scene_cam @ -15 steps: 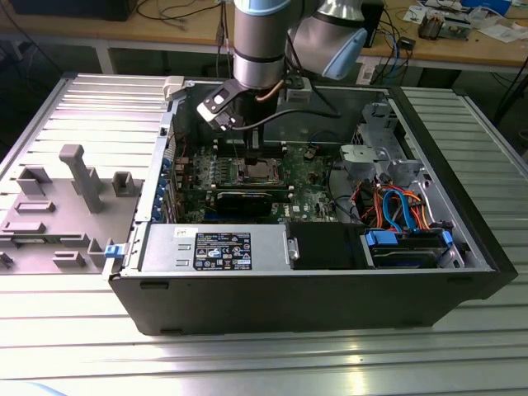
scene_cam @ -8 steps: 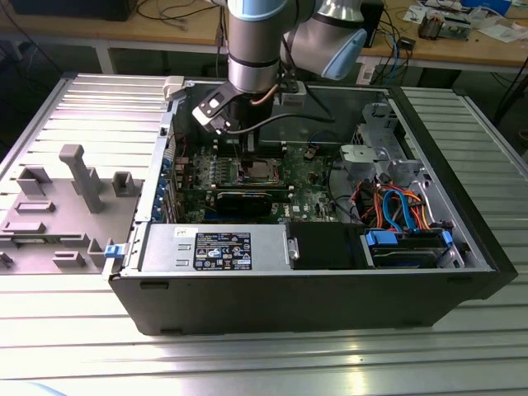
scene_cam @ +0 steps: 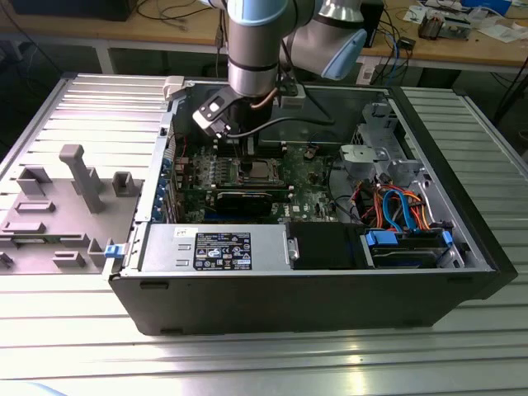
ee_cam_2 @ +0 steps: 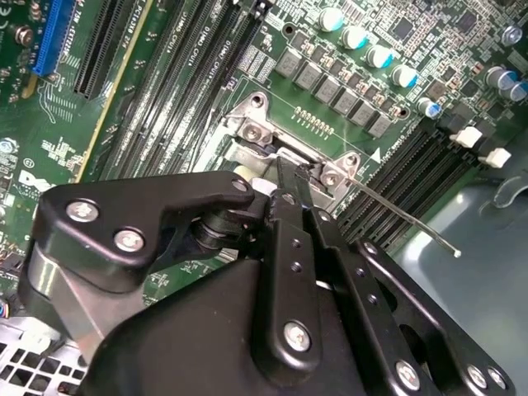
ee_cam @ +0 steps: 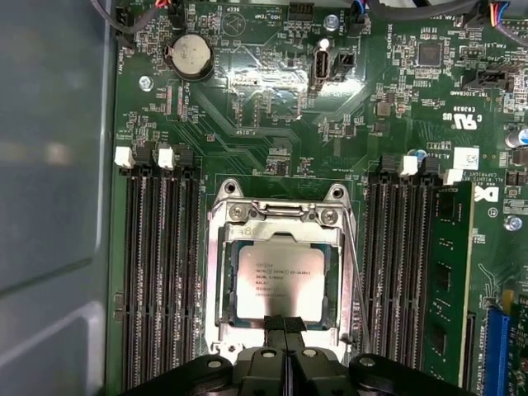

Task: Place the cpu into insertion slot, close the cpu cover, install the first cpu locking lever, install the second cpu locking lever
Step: 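Close the cpu cover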

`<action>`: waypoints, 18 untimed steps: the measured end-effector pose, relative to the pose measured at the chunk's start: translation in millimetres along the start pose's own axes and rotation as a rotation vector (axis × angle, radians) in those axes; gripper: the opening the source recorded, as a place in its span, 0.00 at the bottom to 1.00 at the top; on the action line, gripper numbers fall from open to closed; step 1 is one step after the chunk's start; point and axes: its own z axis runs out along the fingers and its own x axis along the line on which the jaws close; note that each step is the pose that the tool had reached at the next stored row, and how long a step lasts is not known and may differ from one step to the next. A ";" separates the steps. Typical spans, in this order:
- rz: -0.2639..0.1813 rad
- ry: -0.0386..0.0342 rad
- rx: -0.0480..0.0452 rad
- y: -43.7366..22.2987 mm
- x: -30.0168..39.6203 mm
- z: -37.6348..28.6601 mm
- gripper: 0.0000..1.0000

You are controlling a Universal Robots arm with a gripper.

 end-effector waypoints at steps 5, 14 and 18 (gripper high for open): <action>-0.003 0.0001 0.0008 -0.1 0.0 2.2 0.11; -0.025 -0.0026 0.0039 7.5 -0.1 1.2 0.11; -0.025 -0.0035 0.0039 13.5 -0.4 1.3 0.11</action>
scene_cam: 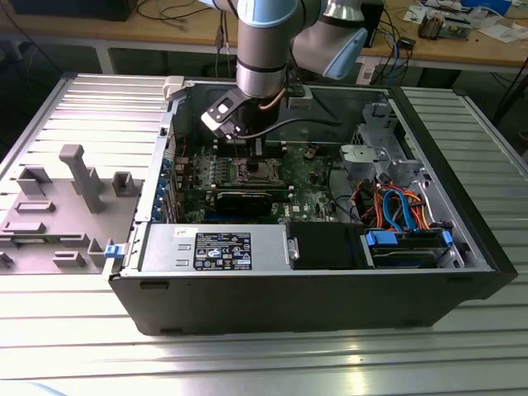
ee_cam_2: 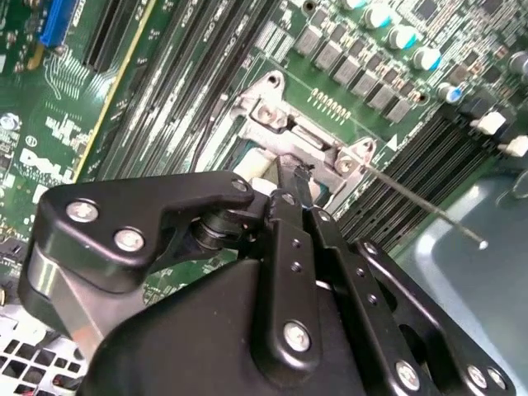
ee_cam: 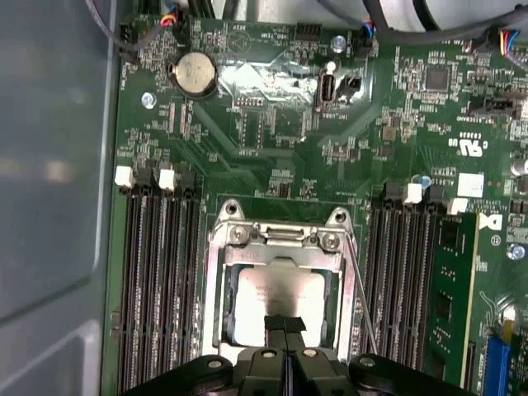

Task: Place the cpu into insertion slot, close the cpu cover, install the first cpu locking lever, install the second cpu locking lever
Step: 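Close the cpu cover, then install the first cpu locking lever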

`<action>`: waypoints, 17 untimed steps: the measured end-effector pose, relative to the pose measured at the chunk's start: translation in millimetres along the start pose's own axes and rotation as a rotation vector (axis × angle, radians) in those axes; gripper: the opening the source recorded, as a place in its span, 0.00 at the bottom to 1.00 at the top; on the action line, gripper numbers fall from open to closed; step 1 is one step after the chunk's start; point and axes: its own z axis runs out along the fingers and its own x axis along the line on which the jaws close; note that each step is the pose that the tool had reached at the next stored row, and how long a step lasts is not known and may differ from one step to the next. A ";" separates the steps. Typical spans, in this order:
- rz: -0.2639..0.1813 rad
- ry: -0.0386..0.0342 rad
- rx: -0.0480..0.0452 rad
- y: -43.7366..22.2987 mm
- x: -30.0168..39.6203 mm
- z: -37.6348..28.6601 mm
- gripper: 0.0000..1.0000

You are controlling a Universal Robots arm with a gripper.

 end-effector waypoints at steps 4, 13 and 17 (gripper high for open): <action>0.000 -0.0022 0.0000 3.5 -0.3 0.0 0.11; 0.000 -0.0024 -0.0001 4.8 -0.4 -2.9 0.11; 0.000 -0.0023 -0.0001 5.4 -0.4 -3.0 0.11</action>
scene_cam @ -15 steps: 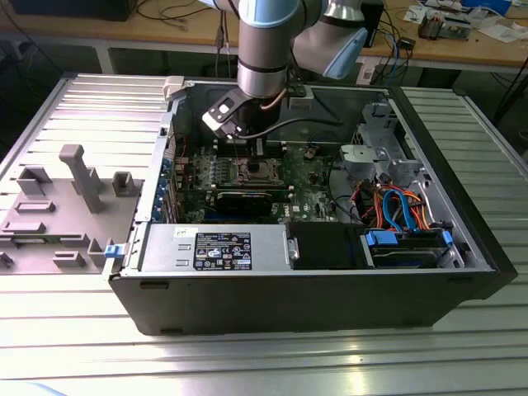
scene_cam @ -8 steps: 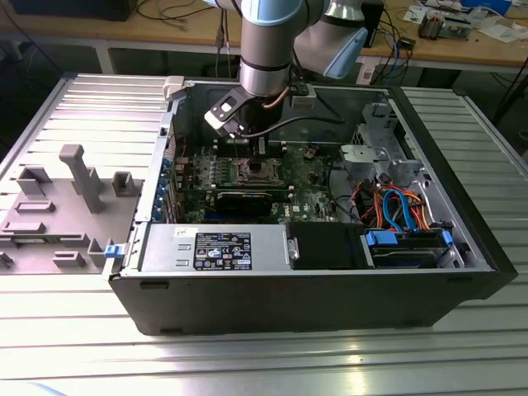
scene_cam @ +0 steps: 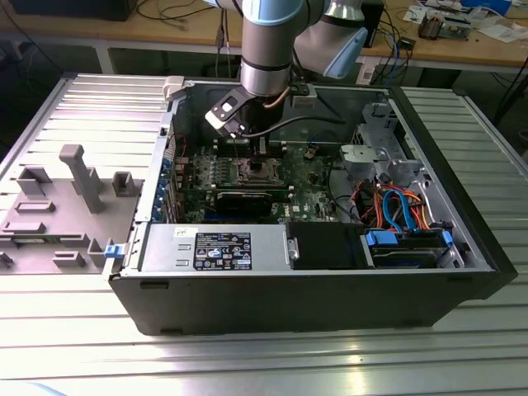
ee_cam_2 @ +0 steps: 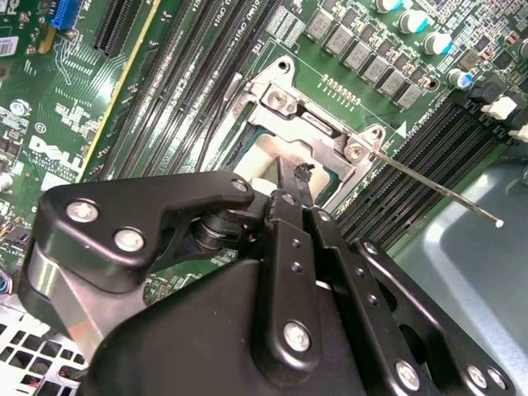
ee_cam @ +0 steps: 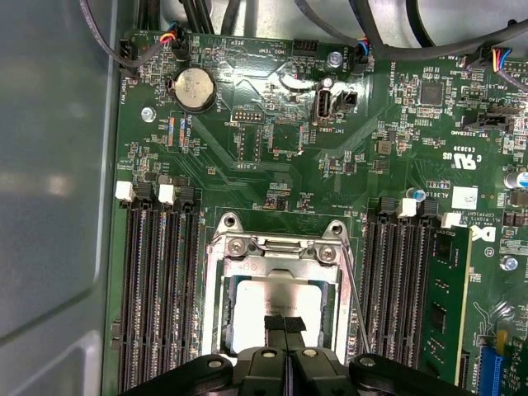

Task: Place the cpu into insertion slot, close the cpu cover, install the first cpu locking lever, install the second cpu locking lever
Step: 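Install the first cpu locking lever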

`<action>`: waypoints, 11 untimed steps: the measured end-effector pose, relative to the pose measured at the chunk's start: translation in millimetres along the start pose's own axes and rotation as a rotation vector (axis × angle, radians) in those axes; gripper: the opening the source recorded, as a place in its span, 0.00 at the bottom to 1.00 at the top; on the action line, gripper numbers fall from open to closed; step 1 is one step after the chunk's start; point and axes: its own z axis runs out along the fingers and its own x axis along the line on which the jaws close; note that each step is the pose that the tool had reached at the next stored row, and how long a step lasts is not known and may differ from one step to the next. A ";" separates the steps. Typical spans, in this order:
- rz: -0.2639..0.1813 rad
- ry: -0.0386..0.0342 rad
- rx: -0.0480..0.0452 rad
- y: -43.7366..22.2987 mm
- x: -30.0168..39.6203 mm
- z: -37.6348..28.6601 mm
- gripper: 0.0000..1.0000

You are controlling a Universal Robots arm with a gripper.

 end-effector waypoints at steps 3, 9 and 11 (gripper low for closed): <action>0.000 0.0000 0.0000 0.1 0.0 0.0 0.11; 0.000 -0.0023 0.0003 0.2 -0.1 -3.3 0.11; 0.000 -0.0060 0.0006 0.0 -0.1 -8.5 0.11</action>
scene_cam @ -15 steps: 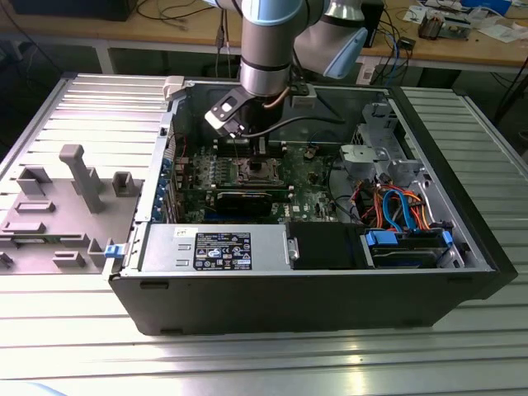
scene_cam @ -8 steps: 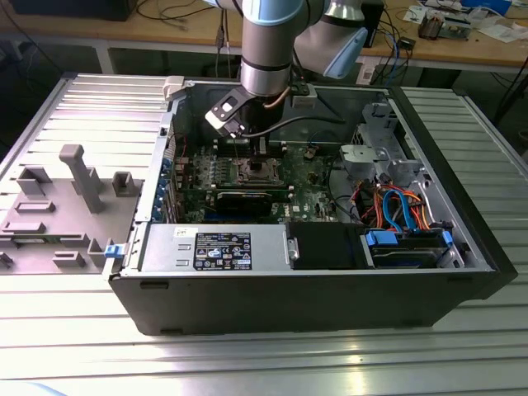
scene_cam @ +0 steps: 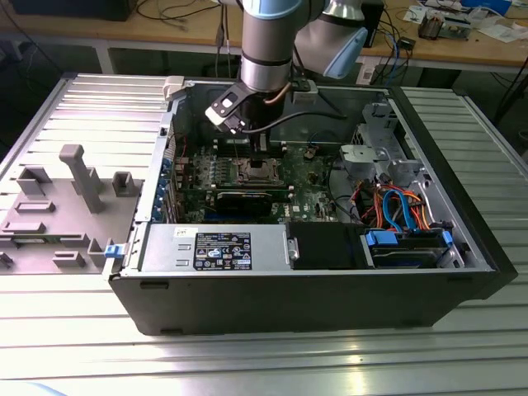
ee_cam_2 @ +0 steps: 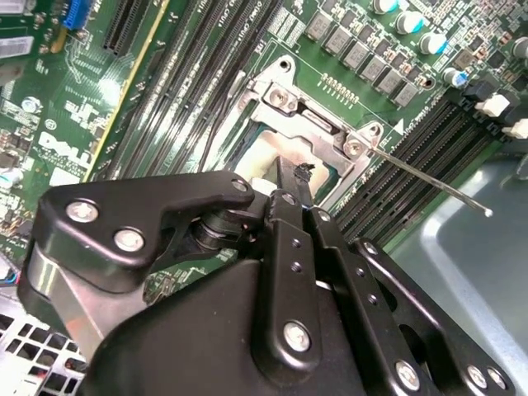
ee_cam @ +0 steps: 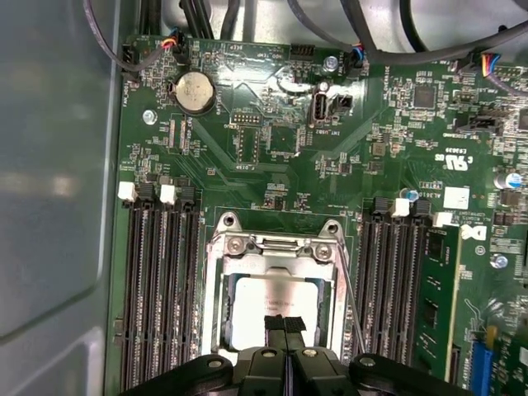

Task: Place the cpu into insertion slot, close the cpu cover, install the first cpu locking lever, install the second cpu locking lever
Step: 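Install the first cpu locking lever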

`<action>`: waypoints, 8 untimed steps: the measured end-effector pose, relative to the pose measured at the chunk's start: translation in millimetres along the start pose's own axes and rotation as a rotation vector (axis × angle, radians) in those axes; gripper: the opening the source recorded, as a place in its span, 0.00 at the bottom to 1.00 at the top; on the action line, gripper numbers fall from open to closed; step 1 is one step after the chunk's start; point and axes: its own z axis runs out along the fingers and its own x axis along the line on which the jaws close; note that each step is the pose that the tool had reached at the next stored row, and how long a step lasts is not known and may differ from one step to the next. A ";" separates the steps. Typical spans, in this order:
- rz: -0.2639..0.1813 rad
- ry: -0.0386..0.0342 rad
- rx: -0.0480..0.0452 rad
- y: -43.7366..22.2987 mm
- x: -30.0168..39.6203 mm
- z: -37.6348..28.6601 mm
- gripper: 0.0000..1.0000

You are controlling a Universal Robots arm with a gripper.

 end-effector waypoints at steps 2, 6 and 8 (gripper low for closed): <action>0.000 -0.0010 0.0001 -0.1 -0.1 -3.5 0.11; 0.000 -0.0017 0.0000 -0.2 -0.1 -7.2 0.11; 0.000 -0.0018 0.0000 -0.2 -0.1 -7.2 0.11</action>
